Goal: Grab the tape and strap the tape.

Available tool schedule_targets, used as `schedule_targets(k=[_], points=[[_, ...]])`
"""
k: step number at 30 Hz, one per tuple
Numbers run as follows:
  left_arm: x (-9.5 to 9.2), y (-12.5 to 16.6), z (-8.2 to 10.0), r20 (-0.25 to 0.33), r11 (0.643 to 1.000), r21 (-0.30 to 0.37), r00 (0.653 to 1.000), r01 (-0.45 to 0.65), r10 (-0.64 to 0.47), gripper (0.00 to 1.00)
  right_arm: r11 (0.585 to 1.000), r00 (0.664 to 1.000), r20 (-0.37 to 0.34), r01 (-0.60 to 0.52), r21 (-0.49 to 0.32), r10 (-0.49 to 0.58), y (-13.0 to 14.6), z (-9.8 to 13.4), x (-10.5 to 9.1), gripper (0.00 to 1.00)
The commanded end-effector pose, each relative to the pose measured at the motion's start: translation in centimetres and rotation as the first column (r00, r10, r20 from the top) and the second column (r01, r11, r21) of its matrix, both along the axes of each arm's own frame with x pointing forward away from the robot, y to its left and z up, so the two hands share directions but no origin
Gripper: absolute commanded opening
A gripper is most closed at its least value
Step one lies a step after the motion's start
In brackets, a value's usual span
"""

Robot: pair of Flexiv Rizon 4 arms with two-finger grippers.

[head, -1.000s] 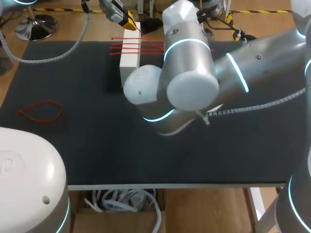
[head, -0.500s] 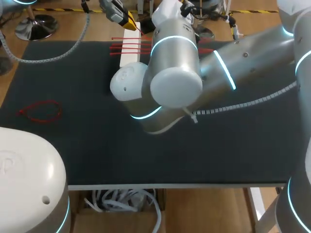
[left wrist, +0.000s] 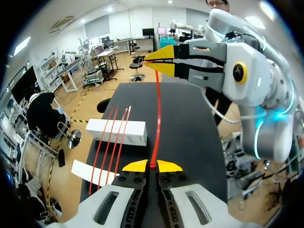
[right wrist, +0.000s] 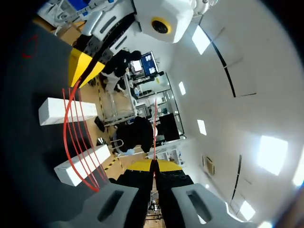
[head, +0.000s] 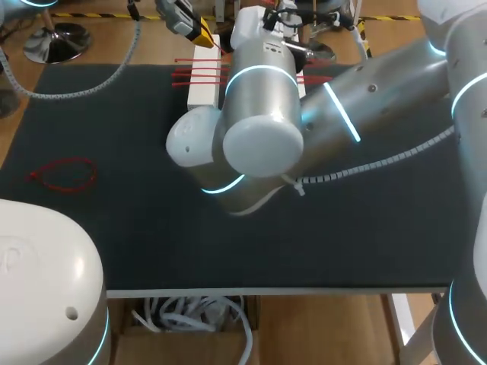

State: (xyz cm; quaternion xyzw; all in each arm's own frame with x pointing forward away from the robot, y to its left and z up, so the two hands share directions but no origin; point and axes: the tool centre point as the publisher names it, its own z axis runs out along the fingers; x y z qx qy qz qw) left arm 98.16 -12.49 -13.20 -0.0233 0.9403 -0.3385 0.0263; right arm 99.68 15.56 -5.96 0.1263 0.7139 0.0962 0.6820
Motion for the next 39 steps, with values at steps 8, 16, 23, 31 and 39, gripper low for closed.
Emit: schedule_targets(k=[8,16,23,31,39], points=[[0.0,0.0,0.1,-0.002,1.000,0.005,1.000,0.001,-0.001,0.00,0.998,0.998,-0.031,-0.051,0.032,0.052,0.6,0.3,-0.1,0.00],[0.0,0.0,0.1,-0.002,1.000,0.005,1.000,0.001,-0.001,0.00,0.998,0.998,-0.031,-0.051,0.032,0.052,0.6,0.3,-0.1,0.00],[0.0,0.0,0.1,-0.002,1.000,0.005,1.000,0.001,-0.001,0.00,0.998,0.998,-0.031,-0.051,0.032,0.052,0.6,0.3,-0.1,0.00],[0.0,0.0,0.1,-0.002,1.000,0.005,1.000,0.001,-0.001,0.00,0.998,1.000,-0.018,0.006,-0.065,-0.007,0.9,1.2,-0.6,0.00],[0.0,0.0,0.1,-0.002,1.000,0.005,1.000,0.001,-0.001,0.00,0.968,0.998,-0.022,0.049,-0.248,-0.056,0.7,2.2,-1.2,0.00]])
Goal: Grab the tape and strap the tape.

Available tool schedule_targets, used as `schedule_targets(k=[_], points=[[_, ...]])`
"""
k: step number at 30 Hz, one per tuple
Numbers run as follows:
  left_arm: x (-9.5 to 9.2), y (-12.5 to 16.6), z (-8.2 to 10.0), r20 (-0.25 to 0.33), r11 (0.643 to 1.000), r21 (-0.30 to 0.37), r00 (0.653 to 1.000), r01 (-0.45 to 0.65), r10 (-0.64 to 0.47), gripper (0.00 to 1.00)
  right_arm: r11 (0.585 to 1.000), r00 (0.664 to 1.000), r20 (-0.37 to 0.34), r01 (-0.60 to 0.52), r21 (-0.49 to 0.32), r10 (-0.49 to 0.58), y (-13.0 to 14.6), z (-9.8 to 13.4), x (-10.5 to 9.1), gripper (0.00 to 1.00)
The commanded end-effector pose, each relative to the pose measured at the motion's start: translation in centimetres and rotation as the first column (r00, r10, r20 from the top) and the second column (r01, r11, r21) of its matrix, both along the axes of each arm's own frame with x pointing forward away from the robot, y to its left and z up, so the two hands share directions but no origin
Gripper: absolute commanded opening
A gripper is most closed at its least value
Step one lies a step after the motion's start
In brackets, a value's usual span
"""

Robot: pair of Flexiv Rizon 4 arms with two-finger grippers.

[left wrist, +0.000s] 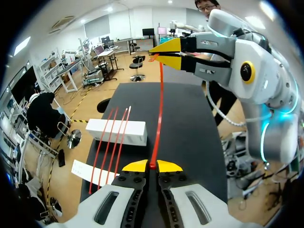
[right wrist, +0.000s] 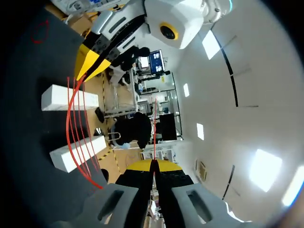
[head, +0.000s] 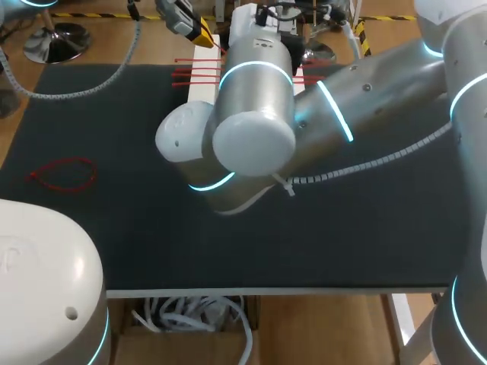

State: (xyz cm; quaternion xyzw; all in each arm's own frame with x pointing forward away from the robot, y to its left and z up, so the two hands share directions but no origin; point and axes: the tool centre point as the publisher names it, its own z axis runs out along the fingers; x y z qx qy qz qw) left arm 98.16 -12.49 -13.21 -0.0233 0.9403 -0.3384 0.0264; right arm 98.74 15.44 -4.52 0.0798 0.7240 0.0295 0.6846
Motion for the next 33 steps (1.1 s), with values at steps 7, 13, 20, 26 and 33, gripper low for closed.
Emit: schedule_targets(k=[7,13,20,26,33], points=[[0.0,0.0,0.1,-0.002,1.000,0.004,1.000,0.001,-0.001,0.00,0.943,0.999,-0.019,0.040,-0.331,-0.049,0.3,1.8,-0.8,0.00],[0.0,0.0,0.1,-0.002,1.000,0.004,1.000,0.001,-0.001,0.00,0.862,0.997,0.028,0.081,-0.500,-0.078,-0.1,2.4,-1.2,0.00],[0.0,0.0,0.1,-0.002,1.000,0.004,1.000,0.001,-0.001,0.00,0.702,0.997,0.051,0.082,-0.707,-0.065,-0.1,2.7,-1.7,0.00],[0.0,0.0,0.1,-0.002,1.000,0.004,1.000,0.001,-0.001,0.00,0.619,0.996,0.069,0.087,-0.781,-0.054,0.1,2.3,-1.9,0.00],[0.0,0.0,0.1,-0.002,1.000,0.004,1.000,0.001,-0.001,0.00,0.542,0.995,0.083,0.103,-0.834,-0.062,0.1,1.8,-1.9,0.00]])
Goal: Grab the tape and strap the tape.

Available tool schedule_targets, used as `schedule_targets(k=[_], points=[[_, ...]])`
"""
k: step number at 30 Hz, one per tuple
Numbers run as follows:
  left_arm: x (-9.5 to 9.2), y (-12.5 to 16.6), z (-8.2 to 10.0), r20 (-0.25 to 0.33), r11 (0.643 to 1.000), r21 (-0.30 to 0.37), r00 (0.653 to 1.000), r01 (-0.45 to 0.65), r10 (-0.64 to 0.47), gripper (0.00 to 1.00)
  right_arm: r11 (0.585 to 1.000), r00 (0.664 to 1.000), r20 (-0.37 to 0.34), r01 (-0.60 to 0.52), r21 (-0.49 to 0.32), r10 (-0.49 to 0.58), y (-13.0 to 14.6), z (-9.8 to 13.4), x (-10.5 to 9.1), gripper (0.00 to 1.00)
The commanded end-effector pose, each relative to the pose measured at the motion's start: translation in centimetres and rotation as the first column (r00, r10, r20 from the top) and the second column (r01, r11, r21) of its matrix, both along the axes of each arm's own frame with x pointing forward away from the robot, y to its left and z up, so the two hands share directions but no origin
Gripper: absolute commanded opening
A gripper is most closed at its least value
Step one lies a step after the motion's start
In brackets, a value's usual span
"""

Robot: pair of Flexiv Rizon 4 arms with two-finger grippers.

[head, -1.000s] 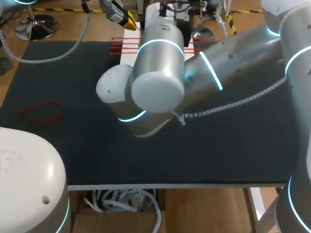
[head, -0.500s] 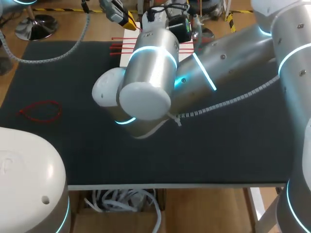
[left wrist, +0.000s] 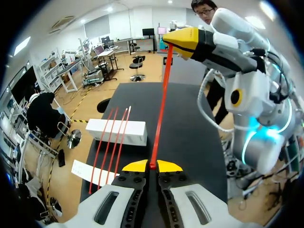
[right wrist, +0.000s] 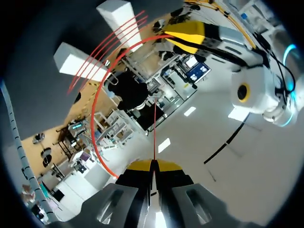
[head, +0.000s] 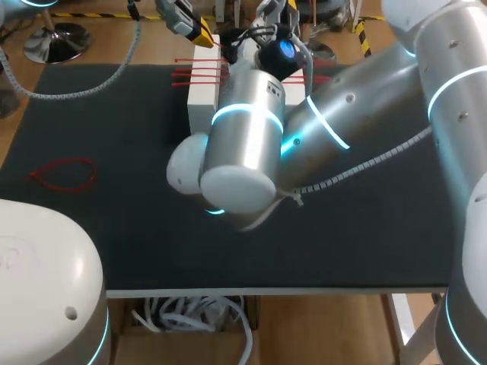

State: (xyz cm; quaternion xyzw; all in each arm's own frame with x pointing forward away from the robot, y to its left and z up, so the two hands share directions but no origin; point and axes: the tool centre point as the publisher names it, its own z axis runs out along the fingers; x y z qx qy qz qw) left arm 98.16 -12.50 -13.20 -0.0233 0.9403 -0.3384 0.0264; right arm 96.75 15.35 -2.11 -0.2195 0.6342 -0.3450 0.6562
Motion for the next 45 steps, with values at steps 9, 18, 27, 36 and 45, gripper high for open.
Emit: schedule_targets(k=[9,18,27,36,45], points=[[0.0,0.0,0.1,-0.002,1.000,0.004,1.000,0.001,-0.001,0.00,0.999,1.000,-0.014,-0.019,0.037,0.019,1.7,-1.3,-0.1,0.00],[0.0,0.0,0.1,-0.002,1.000,0.004,1.000,0.001,-0.001,0.00,0.999,0.999,-0.015,-0.027,0.042,0.028,3.5,-1.9,0.4,0.00],[0.0,0.0,0.1,-0.002,1.000,0.004,1.000,0.001,-0.001,0.00,0.998,0.999,-0.016,-0.041,0.045,0.042,5.5,-2.7,0.9,0.00],[0.0,0.0,0.1,-0.002,1.000,0.004,1.000,0.001,-0.001,0.00,0.998,0.999,-0.022,-0.049,0.037,0.050,6.4,-3.5,0.8,0.00],[0.0,0.0,0.1,-0.002,1.000,0.004,1.000,0.001,-0.001,0.00,0.998,0.999,-0.023,-0.047,0.034,0.048,6.9,-3.7,1.0,0.00]])
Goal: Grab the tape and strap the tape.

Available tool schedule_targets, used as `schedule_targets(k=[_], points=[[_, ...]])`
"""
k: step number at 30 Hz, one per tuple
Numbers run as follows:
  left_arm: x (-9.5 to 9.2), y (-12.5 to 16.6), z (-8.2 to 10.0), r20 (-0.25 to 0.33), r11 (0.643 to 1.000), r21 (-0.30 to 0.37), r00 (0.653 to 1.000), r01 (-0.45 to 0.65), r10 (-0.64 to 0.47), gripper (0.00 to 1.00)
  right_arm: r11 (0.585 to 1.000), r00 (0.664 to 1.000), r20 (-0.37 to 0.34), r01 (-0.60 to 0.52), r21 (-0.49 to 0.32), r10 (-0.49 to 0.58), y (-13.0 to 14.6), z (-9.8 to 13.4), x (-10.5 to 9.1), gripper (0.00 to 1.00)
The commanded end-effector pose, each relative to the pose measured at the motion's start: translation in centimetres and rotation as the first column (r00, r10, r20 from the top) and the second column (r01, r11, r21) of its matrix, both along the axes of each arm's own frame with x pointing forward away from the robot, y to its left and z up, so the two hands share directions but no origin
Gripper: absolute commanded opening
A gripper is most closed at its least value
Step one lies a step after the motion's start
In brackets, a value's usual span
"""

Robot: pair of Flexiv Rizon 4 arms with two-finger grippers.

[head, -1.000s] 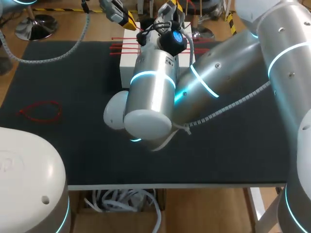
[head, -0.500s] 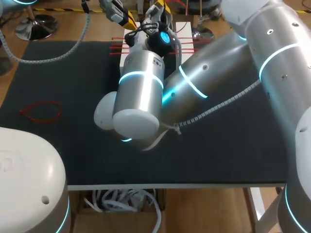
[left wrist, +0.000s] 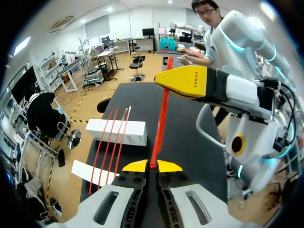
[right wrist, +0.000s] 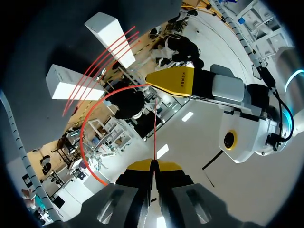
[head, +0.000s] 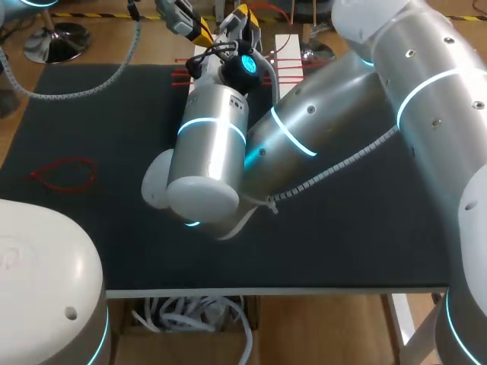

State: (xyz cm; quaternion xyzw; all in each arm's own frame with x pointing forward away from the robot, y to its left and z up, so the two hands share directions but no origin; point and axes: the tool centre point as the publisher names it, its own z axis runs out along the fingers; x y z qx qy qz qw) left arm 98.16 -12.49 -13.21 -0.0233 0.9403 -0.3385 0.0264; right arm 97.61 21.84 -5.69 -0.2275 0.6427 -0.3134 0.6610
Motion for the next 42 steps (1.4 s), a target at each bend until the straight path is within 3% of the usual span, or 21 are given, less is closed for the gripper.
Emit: schedule_targets(k=[1,42], points=[[0.0,0.0,0.1,-0.002,1.000,0.005,1.000,0.001,-0.001,0.00,1.000,1.000,0.000,0.003,-0.005,-0.003,0.5,-0.2,0.1,0.00],[0.0,0.0,0.1,-0.002,1.000,0.005,1.000,0.001,-0.001,0.00,1.000,1.000,-0.005,-0.005,-0.016,0.004,2.2,-1.5,0.7,0.00]])
